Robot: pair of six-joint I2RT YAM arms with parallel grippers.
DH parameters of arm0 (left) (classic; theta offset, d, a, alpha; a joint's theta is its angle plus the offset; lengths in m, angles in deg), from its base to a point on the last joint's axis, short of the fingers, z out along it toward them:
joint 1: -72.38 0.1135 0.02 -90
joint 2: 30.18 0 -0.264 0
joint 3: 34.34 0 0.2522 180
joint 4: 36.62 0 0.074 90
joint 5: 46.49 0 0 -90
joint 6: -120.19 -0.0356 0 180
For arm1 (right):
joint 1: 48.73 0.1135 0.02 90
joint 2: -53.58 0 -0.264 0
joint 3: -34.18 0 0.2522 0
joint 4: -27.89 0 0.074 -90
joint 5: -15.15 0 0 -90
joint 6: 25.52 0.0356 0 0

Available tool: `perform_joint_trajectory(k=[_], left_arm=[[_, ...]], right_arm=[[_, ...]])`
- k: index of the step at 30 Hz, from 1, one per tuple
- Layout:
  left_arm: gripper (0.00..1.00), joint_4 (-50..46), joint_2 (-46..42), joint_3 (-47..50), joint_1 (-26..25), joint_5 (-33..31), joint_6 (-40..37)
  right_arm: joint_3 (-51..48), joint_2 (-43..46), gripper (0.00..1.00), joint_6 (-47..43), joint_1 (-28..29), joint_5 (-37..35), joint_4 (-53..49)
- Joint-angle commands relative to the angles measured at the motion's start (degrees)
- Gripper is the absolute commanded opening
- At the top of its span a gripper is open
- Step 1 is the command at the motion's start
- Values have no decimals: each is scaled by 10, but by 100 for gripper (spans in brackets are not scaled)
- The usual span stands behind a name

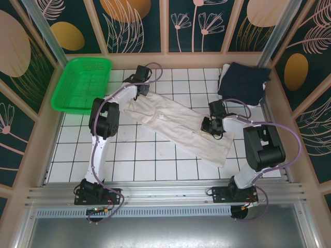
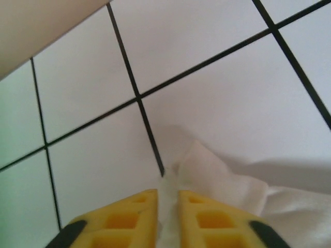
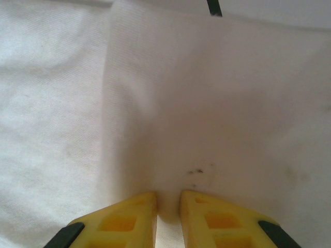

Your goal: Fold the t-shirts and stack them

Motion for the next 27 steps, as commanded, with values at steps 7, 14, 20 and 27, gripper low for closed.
perform_joint_trajectory(k=[7, 14, 20, 27], left_arm=[[0, -42, 0, -50, 38, 45, 43], [20, -66, -106, 9, 40, 111, 222], [31, 136, -267, 310, 18, 244, 420], [28, 136, -170, 297, 11, 201, 467]], right_arm=[[-33, -1, 21, -10, 6, -6, -22], [-45, 6, 20, 4, 20, -5, -27], [-1, 30, 21, -10, 22, -32, -63], [59, -6, 22, -36, 13, -62, -87]])
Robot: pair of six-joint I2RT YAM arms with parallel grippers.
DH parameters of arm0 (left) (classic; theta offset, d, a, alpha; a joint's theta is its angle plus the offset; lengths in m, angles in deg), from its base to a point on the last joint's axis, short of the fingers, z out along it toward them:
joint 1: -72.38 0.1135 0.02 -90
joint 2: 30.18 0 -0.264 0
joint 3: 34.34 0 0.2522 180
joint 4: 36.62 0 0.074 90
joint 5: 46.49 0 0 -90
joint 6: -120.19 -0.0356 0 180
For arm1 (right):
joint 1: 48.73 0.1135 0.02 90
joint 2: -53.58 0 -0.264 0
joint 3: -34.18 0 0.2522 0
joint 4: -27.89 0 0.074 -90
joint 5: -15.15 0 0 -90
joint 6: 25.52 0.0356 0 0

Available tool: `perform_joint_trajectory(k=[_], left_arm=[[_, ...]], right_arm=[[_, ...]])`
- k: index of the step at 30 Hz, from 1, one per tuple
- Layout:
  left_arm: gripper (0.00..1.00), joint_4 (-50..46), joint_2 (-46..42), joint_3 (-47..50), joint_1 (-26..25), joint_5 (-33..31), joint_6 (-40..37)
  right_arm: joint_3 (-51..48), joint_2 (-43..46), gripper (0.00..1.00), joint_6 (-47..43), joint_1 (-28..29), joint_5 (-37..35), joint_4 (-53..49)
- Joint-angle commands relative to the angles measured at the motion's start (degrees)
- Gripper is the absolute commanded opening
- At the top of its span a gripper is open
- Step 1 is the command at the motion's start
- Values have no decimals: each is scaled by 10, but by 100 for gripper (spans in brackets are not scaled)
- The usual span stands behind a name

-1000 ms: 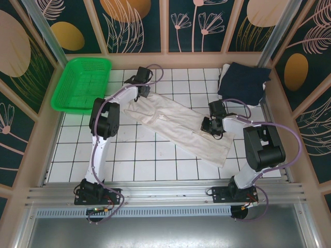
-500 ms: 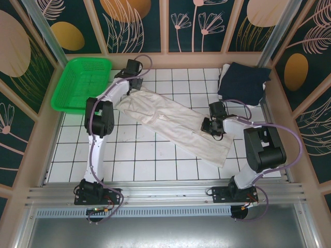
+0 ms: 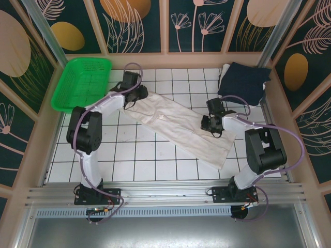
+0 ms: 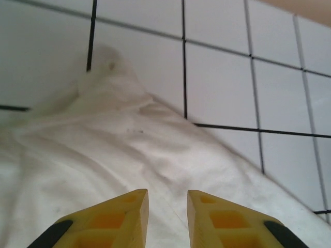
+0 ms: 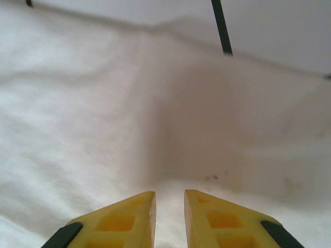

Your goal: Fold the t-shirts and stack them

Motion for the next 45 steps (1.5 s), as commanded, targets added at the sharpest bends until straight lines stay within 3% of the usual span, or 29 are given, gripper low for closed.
perform_joint_trajectory(k=[1, 10, 14, 17, 20, 22, 27, 32, 36, 45], left_arm=[[28, 2, 77, -34, 8, -12, 49], [28, -56, 275, -281, 36, 19, 34], [31, -90, 390, -472, 45, 70, 13], [33, -64, 455, -585, 45, 134, 21], [36, 8, 465, -595, 45, 171, 47], [40, 23, 459, -596, 45, 181, 48], [45, 0, 364, -545, 45, 167, 20], [62, 7, 219, -437, 45, 74, -21], [64, -44, 146, -408, 45, 6, -44], [68, 60, -149, 24, 45, -79, -13]], right_arm=[[19, -27, 22, -15, -2, -23, -34], [-67, 13, 22, 59, 61, -16, -51], [-94, 25, 22, 115, 135, 12, -57], [-75, 6, 22, 159, 228, 40, -61], [-5, -21, 22, 188, 299, 26, -94], [44, -31, 22, 184, 314, 1, -114], [120, -38, 24, 120, 300, -24, -94], [217, -107, 24, 25, 239, -72, -86], [345, -215, 24, -39, 186, -44, -63], [826, -522, 23, -106, 159, -40, -216]])
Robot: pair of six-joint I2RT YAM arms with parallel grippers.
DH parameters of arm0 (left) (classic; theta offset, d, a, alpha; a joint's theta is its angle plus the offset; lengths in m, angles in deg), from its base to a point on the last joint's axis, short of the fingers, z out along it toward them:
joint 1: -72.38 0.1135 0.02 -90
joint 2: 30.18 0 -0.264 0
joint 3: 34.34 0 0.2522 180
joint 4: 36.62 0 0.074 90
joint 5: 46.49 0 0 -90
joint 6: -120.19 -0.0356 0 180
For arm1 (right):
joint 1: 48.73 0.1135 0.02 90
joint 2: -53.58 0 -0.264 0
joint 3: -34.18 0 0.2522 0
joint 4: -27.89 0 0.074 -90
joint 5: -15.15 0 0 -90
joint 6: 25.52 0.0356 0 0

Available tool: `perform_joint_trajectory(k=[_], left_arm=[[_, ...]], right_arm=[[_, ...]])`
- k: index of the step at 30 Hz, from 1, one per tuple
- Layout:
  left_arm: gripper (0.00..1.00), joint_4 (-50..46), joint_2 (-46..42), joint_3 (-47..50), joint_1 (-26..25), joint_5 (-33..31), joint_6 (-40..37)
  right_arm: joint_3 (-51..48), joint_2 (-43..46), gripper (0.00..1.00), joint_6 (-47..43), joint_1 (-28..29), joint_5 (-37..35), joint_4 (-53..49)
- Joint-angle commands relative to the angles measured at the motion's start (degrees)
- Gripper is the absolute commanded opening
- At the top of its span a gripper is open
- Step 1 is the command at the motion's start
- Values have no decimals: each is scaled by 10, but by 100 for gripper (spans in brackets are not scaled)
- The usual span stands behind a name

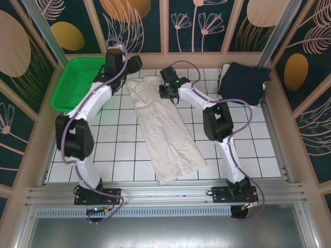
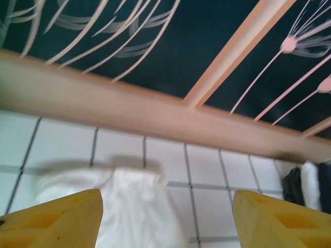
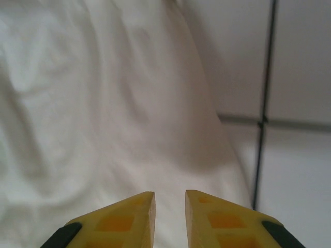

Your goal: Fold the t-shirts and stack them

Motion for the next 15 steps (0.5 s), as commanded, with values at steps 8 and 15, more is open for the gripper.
perform_joint_trajectory(k=[8, 15], left_arm=[[70, 68, -170, 297, 1, -56, 59], [66, 81, -34, 249, 1, -48, 87]], right_arm=[[142, -130, 22, -38, -18, -39, -83], [-22, -50, 17, -3, -53, -86, -52]])
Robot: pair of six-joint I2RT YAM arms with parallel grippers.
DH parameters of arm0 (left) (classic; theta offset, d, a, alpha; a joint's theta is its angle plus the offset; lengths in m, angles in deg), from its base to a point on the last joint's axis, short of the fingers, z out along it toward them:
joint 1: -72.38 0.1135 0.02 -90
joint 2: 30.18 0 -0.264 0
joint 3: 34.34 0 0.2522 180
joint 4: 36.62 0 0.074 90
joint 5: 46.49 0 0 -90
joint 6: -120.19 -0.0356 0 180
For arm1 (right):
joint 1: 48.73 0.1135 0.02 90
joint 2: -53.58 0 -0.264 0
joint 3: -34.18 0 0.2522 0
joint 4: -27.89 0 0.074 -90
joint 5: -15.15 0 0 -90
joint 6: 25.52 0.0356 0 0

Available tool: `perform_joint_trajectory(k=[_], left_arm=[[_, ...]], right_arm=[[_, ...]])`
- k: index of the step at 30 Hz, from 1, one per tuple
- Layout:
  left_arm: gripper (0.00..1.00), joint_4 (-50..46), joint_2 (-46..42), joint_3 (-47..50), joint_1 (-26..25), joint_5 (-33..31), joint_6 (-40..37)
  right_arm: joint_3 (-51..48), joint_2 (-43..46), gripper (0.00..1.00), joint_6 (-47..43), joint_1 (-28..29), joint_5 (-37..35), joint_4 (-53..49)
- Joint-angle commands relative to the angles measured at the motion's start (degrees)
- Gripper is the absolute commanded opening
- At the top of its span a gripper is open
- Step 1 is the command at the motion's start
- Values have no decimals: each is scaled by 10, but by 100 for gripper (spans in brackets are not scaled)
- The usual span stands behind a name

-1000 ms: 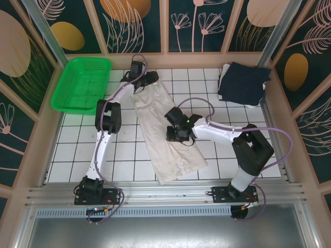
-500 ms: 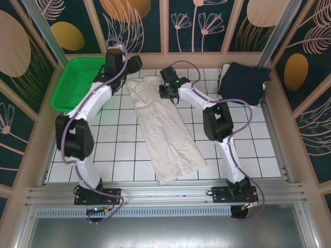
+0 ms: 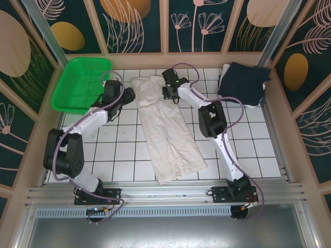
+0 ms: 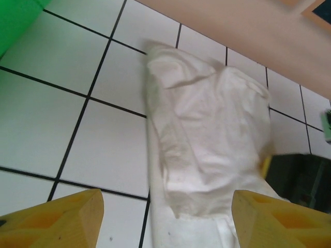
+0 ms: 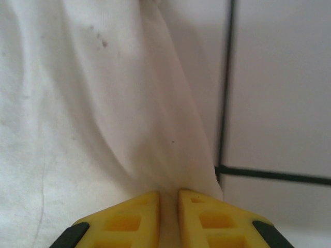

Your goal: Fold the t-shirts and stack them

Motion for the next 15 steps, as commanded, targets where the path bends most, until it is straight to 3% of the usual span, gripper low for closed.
perform_joint_trajectory(k=[1, 7, 12, 15], left_arm=[[65, 26, 89, -49, 1, -8, 19], [57, 26, 232, -167, 0, 79, 38], [60, 32, 197, -137, -2, 84, 24], [61, 17, 143, -98, -3, 76, 9]], right_arm=[[-95, 45, 17, 25, -25, -41, -16], [-223, 118, 17, 48, -60, -21, 46], [-239, 160, 18, 53, -92, -6, 47], [-200, 189, 26, 43, -95, -15, 25]])
